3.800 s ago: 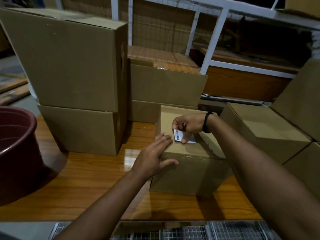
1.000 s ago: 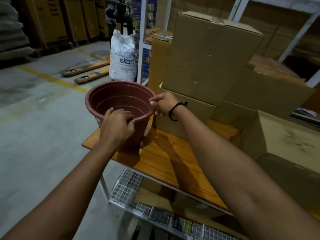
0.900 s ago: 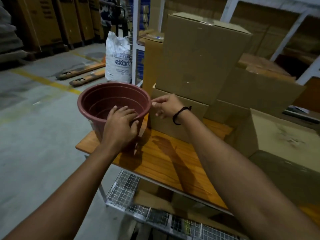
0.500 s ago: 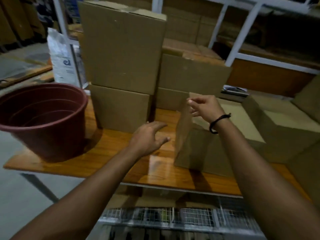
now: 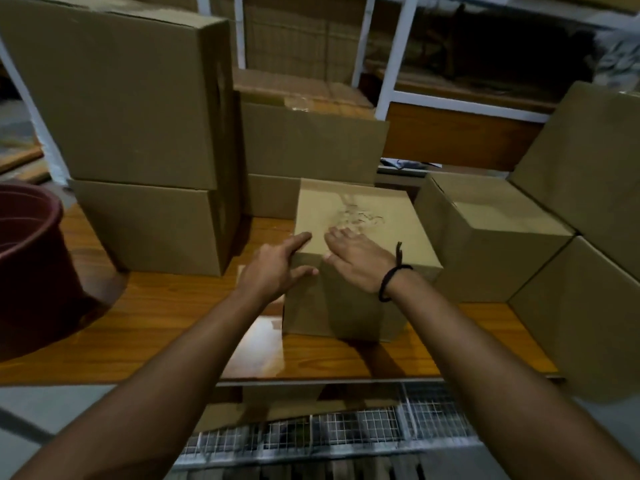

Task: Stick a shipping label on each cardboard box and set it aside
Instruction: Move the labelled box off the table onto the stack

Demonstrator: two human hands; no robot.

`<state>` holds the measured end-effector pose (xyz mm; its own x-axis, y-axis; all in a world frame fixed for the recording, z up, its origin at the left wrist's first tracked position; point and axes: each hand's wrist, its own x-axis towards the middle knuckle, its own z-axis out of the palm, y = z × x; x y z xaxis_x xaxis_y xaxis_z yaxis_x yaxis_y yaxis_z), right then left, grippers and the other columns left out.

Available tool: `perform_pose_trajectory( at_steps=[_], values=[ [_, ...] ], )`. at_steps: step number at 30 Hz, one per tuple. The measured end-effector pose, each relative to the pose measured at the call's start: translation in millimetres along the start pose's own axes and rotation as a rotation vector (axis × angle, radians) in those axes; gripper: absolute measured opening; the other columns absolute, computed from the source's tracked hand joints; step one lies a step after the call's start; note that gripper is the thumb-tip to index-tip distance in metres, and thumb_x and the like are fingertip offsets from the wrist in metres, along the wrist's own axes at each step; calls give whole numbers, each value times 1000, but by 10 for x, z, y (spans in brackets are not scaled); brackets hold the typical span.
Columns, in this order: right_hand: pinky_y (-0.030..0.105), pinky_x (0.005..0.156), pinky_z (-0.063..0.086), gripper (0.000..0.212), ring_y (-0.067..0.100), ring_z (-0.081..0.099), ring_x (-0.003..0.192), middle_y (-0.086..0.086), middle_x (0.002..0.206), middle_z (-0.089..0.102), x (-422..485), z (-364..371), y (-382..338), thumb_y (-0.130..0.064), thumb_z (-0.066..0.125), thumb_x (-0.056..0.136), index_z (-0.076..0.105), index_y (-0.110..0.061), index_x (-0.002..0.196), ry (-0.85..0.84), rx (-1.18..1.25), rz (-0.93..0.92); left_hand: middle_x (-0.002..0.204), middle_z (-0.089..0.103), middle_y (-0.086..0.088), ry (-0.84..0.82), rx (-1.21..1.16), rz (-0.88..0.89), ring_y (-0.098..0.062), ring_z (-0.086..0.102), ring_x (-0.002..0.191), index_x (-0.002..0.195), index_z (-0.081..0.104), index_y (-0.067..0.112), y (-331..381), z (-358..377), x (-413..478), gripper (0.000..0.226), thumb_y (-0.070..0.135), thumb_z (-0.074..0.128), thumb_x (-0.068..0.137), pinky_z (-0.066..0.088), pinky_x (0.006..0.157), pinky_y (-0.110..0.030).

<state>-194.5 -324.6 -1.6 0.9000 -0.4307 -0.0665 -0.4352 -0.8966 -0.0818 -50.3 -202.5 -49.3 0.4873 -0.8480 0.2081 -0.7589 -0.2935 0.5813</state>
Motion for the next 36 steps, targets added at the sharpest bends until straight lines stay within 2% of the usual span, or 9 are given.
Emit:
perform_pose_trajectory(
  at_steps=[6, 9, 11, 17, 22, 27, 30, 33, 36],
  values=[
    [36, 119, 12, 57, 18, 12, 148, 3, 162, 11, 63, -192, 505, -44, 18, 104, 18, -16, 153, -51, 51, 198, 141, 54, -6, 27, -23, -22, -26, 55, 122, 145, 41, 37, 6, 10, 3, 71, 43, 73, 82, 50, 97, -41],
    [38, 117, 18, 55, 27, 21, 145, 11, 157, 25, 101, -67, 135, -40, 24, 104, 30, -8, 148, -30, 66, 40, 139, 56, -7, 40, -7, -29, -26, 56, 120, 145, 42, 34, 31, 30, -17, 71, 42, 73, 82, 51, 95, -41],
    [35, 119, 9, 54, 20, 12, 148, 5, 160, 16, 80, -16, 154, -39, 24, 104, 22, -14, 152, -48, 81, -57, 139, 55, -7, 40, -11, -41, -25, 56, 121, 145, 42, 34, 28, 30, -45, 71, 41, 73, 81, 51, 96, -41],
    [43, 118, 18, 59, 27, 18, 146, 10, 160, 15, 272, -81, 589, -44, 12, 102, 23, -13, 151, -47, -42, 172, 138, 55, -7, 27, -27, -62, -25, 53, 121, 145, 41, 36, 48, 5, -19, 70, 41, 73, 82, 50, 97, -42],
    [32, 118, 6, 55, 18, 9, 148, 3, 161, 10, 178, -42, 327, -40, 21, 105, 16, -15, 154, -53, 71, -50, 135, 58, -7, 32, 11, -38, -24, 57, 118, 145, 41, 35, 14, 26, -35, 71, 44, 72, 82, 52, 94, -40],
    [40, 119, 14, 56, 25, 13, 147, 9, 161, 10, 258, -219, 840, -39, 17, 104, 18, -11, 153, -25, 18, 294, 133, 60, -7, 20, 11, -16, -23, 58, 116, 146, 40, 33, 9, 3, 17, 72, 43, 72, 82, 52, 94, -41],
    [41, 115, 22, 49, 30, 25, 141, 15, 157, 23, 293, -179, 409, -30, 26, 104, 34, -5, 145, -40, 35, 96, 133, 60, -8, 6, 11, -7, -23, 58, 115, 146, 40, 33, -23, 2, 23, 73, 43, 73, 81, 53, 93, -43],
    [26, 116, 6, 52, 17, 9, 148, 2, 161, 11, 271, -113, 294, -34, 27, 105, 19, -15, 153, -69, 90, -70, 134, 60, -6, 13, 13, 18, -23, 59, 114, 145, 41, 32, -52, 6, 23, 73, 44, 73, 81, 54, 90, -42],
    [34, 120, 10, 54, 17, 13, 147, 1, 161, 14, 350, -124, 637, -41, 23, 104, 17, -21, 153, -46, 36, 64, 136, 59, -4, 21, 17, 29, -25, 59, 116, 145, 41, 34, -66, 0, 41, 73, 47, 73, 80, 53, 93, -43]
  ],
)
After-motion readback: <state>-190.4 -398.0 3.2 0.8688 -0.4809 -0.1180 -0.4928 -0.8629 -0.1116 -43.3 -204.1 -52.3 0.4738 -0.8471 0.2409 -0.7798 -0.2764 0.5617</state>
